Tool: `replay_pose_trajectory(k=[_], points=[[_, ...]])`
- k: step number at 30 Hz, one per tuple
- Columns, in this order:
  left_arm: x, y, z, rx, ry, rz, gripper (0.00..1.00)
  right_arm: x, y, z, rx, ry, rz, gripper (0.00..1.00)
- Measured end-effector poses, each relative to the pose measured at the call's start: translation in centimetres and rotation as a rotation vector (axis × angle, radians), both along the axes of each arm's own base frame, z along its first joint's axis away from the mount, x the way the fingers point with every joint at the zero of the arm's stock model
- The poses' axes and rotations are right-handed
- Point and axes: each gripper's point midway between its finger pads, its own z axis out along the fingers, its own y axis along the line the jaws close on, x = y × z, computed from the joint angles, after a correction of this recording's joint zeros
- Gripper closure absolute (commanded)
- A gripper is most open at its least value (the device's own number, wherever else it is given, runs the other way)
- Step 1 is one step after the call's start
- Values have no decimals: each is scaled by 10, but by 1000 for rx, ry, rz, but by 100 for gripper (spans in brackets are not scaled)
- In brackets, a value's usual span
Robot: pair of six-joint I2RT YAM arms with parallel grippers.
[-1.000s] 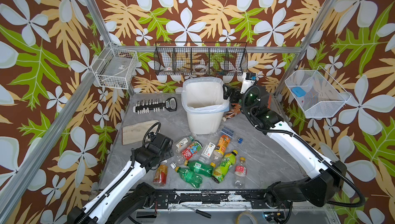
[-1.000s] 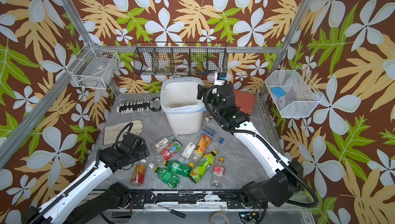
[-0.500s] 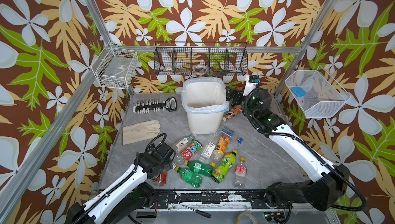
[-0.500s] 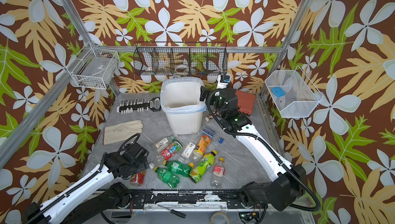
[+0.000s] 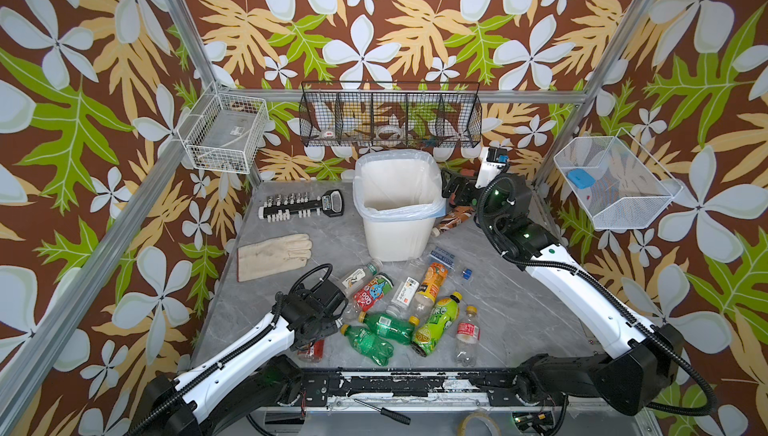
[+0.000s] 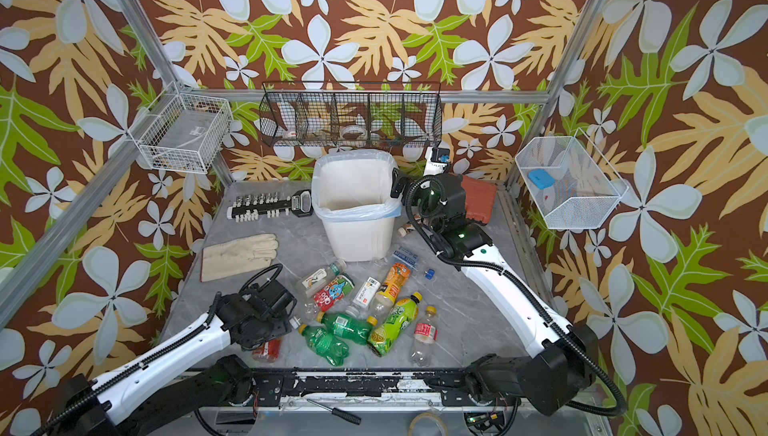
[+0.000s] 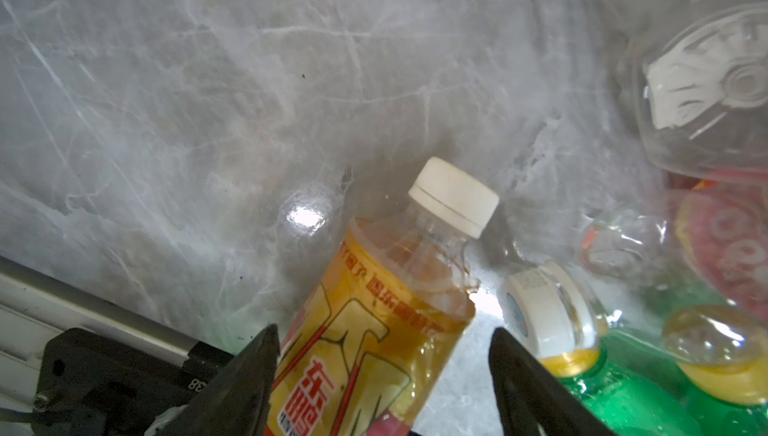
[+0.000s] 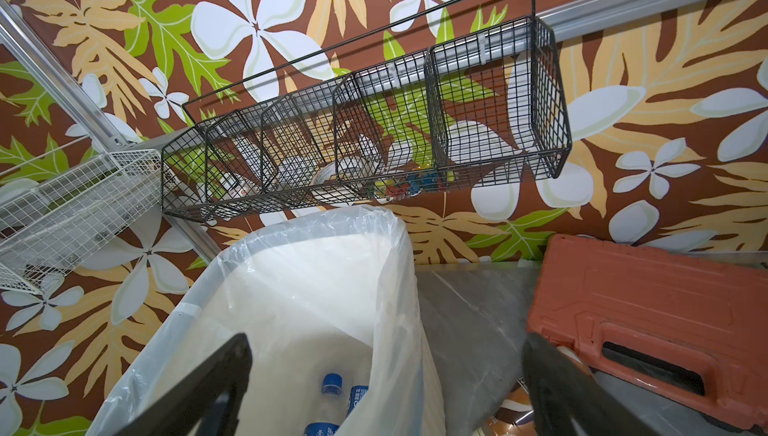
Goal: Throw the plastic bottles in the bin
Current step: 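Lower the left gripper onto the yellow-labelled tea bottle while the right withdraws, then close the left gripper on the tea bottle and lift it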
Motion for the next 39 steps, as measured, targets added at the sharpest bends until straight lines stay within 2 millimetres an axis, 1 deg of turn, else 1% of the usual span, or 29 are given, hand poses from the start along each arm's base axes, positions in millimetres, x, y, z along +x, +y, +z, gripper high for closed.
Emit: replay_pose_trajectory(k=[2,13,20,26,29,39], points=[[1,0,-2,2,-5,8,23,0,-2,-3,-2,4,-3,0],[4,0,-7,9,-6,38,25,-4,-14,-7,7,1,-26,0],[2,1,-11,14,3,51,26,0,-21,-11,30,3,-42,0],[3,2,-10,14,-5,69,27,4,-25,-20,52,15,-42,0],[3,3,-11,24,-1,73,26,6,-26,-22,57,18,-34,0],[3,4,-16,38,13,75,27,8,-32,-24,83,17,-43,0]])
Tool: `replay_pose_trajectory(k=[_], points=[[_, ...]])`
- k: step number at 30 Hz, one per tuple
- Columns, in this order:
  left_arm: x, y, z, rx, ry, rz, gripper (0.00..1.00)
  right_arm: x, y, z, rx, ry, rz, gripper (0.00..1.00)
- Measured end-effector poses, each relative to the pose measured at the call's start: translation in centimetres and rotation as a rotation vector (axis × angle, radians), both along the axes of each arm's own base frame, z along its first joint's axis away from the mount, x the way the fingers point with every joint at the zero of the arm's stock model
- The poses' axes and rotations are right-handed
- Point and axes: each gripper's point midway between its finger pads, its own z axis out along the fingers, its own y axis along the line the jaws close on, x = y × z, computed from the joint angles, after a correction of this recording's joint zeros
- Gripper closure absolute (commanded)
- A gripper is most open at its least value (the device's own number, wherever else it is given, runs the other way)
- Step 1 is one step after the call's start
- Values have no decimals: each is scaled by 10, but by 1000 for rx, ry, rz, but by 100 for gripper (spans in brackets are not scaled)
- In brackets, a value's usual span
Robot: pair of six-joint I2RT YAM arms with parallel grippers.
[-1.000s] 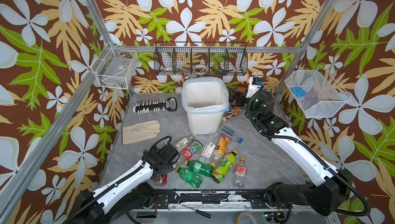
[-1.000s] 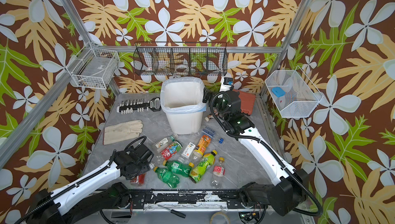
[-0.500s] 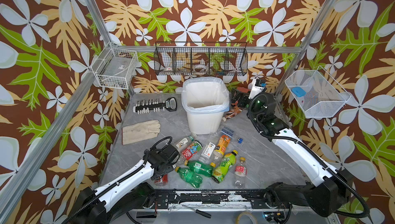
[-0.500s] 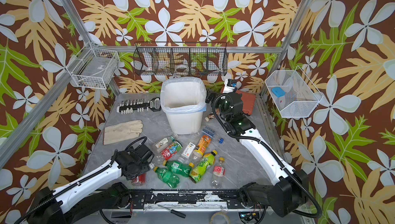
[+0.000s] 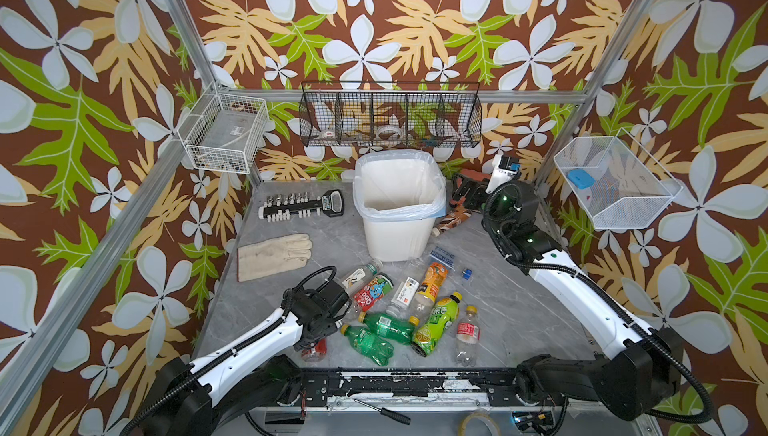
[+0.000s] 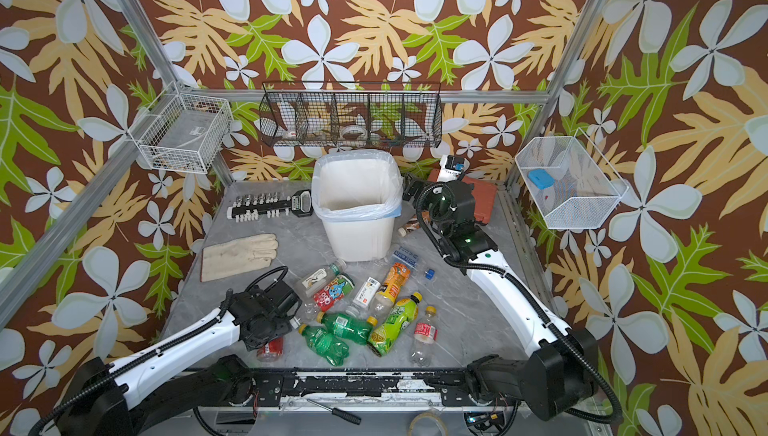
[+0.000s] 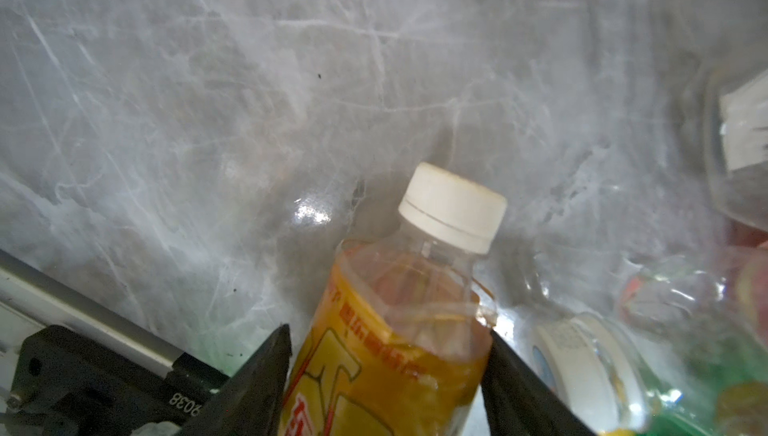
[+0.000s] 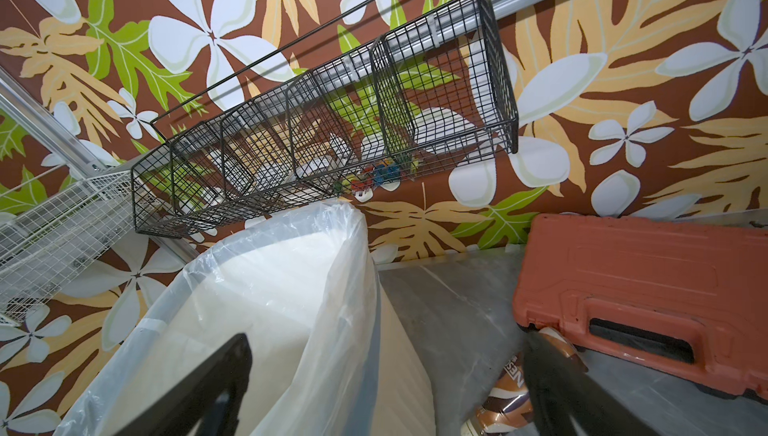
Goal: Throw the plastic bottles in the bin
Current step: 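Close the left gripper on the tea bottle and lift it, then carry the tea bottle over the bin with the left gripper and release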
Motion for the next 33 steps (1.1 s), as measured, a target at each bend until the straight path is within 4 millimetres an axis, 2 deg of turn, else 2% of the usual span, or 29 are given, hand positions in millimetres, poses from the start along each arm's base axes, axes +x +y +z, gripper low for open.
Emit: replay_pose_trajectory(k=[5,12,19,21,23,25,30,33], points=[[1,-2,-3,-7,3,0,30,0,-1,0,1,0,-2,0],[4,-6,-5,-18,1,-2,47,0,-4,1,2,-3,-8,1],[8,-9,4,-59,-53,-1,48,0,-5,3,7,-9,-8,1],[12,-11,12,-82,-89,3,47,0,-5,3,8,-10,-8,0],[20,-14,29,-104,-148,8,47,0,-5,3,8,-10,-8,1],[32,-17,56,-131,-230,14,45,-1,-5,4,9,-12,-8,0],[63,-16,150,-203,-526,43,44,-3,-6,10,12,-23,-9,0],[75,-13,192,-198,-641,29,44,-6,-8,12,13,-27,-15,0]])
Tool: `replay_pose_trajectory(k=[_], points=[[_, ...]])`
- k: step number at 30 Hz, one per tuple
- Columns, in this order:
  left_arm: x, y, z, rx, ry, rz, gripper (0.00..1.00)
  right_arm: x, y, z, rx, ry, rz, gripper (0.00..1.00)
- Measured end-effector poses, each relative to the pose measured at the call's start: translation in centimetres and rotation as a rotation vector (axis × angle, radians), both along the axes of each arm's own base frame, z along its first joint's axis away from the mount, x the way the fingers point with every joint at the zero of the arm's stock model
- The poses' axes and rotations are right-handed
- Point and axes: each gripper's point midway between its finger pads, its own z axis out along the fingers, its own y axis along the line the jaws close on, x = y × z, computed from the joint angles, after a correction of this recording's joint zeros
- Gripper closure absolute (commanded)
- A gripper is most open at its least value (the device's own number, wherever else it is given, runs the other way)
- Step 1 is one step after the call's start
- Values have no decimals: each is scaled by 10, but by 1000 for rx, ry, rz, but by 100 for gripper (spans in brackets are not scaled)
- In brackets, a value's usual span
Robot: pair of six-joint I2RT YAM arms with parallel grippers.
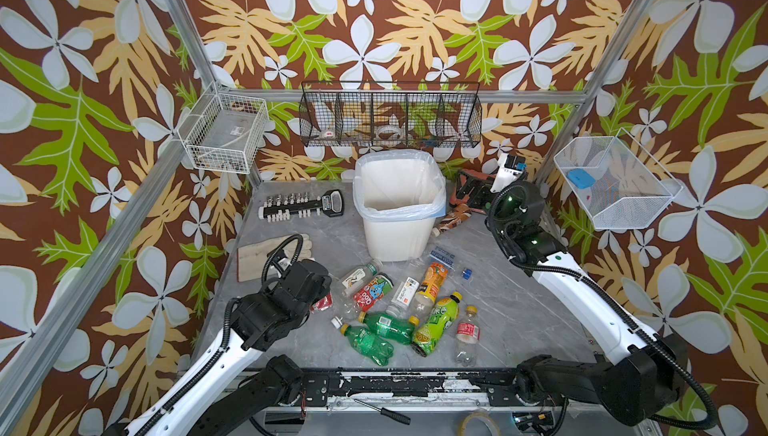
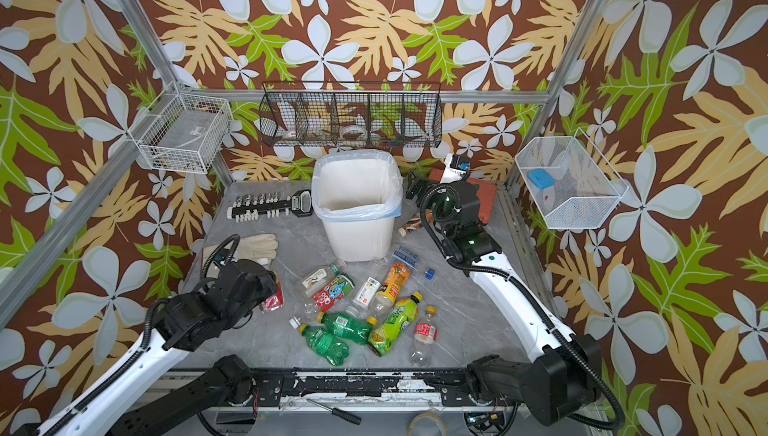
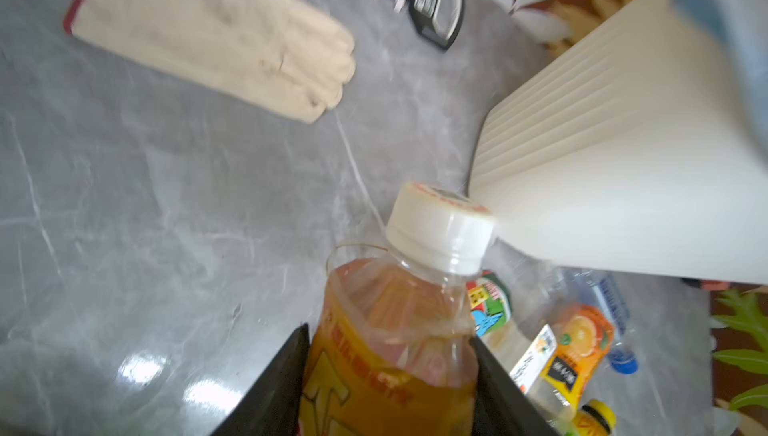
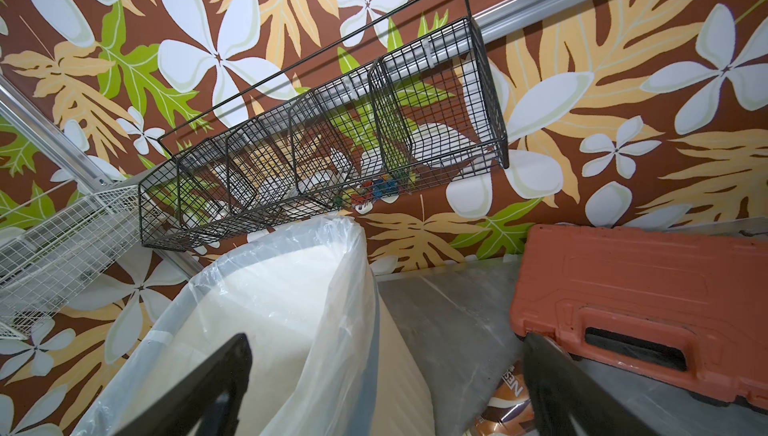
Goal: Throw the plastic bottles in the bin
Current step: 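Carry the tea bottle over the bin with the left gripper and release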
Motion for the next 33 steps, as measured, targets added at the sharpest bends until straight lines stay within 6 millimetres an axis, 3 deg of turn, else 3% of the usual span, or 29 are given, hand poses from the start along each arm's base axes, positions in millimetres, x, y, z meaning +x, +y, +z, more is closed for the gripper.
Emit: replay_pose_trajectory(k=[4,8,12,15,19,24,28,33], points=[[25,-8,58,22,-145,-29,43,-3,-1,1,-1,3,-1,1],[64,-27,116,36,-288,-79,43,-7,-3,3,-2,4,-5,0],[111,-65,162,56,-384,-180,43,-15,-9,9,-3,-8,-19,0],[149,-103,181,73,-416,-288,43,-21,-14,8,-8,-4,-35,0],[197,-144,195,81,-451,-383,44,-28,-21,1,-19,18,-59,1],[252,-180,179,102,-418,-463,44,-37,-30,-4,-38,38,-93,0],[268,-193,166,101,-396,-504,44,-42,-36,-5,-58,43,-113,0],[268,-197,156,100,-369,-529,44,-42,-39,-8,-67,51,-128,0]])
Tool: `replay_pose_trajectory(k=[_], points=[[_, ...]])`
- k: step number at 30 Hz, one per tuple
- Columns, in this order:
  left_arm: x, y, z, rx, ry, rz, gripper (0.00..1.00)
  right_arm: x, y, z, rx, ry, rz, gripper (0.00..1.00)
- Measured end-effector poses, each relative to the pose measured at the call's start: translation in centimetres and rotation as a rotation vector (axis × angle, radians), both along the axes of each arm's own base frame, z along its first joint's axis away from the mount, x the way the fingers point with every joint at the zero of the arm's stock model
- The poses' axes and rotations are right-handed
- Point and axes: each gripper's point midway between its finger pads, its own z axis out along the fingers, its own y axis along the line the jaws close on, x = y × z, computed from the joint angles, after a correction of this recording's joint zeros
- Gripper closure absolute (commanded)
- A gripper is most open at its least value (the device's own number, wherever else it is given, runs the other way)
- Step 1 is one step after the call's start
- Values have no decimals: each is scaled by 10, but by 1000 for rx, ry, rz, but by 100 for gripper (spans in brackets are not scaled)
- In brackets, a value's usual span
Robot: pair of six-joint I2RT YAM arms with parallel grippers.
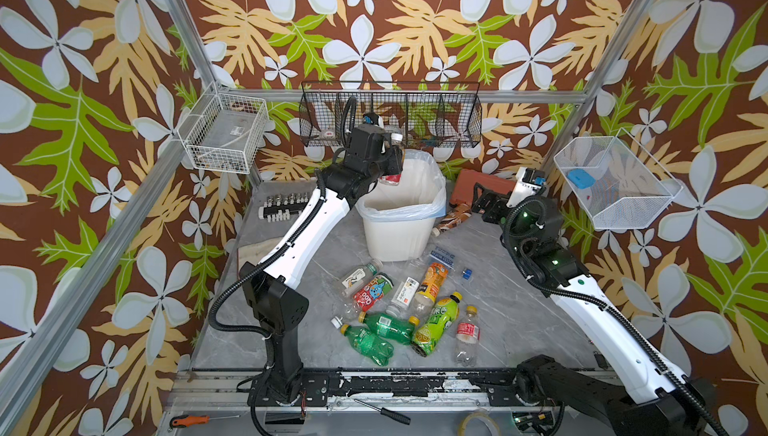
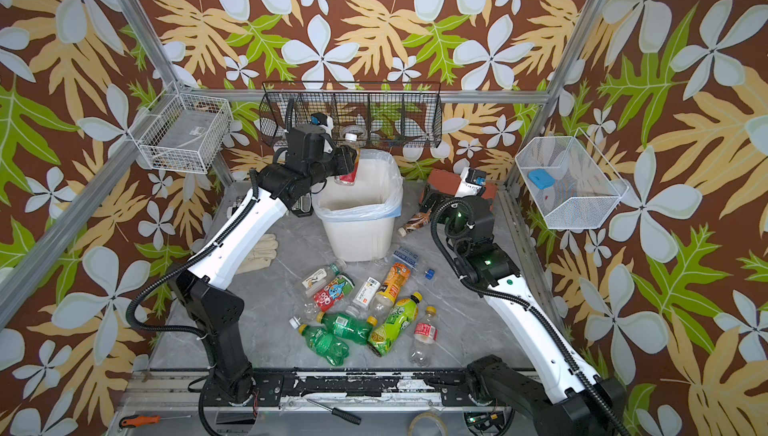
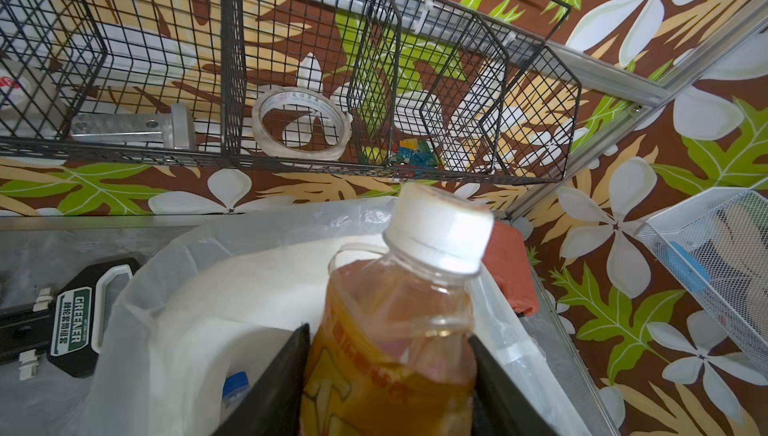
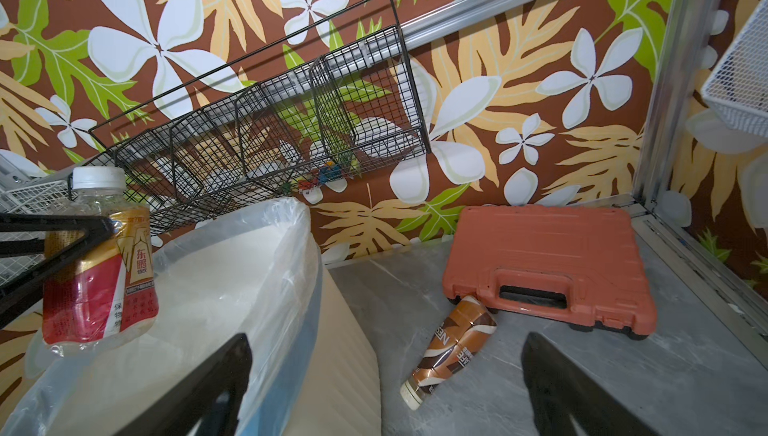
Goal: Throw the plastic bottles in the bin
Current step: 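Carry the tea bottle over the bin with the left gripper and release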
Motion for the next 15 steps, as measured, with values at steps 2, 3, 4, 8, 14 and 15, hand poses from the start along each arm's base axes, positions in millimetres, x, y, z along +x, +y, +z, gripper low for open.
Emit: replay_pose_trajectory(k=[2,3,4,8,14,15], points=[[0,0,-5,4,10,-3,44,0,0,-1,-2,2,0,0],[0,0,-8,7,16,-3,44,0,0,-1,-2,3,0,1],[0,0,-12,11,24,-4,44,0,0,-2,-3,5,0,0],[1,3,-25,26,50,-1,26,-1,0,-7,-7,16,0,0],[-10,11,-27,22,52,-2,4,-3,-1,-14,-13,36,0,1],[-14,13,-23,16,39,-4,4,-3,-1,-15,-14,39,0,0]])
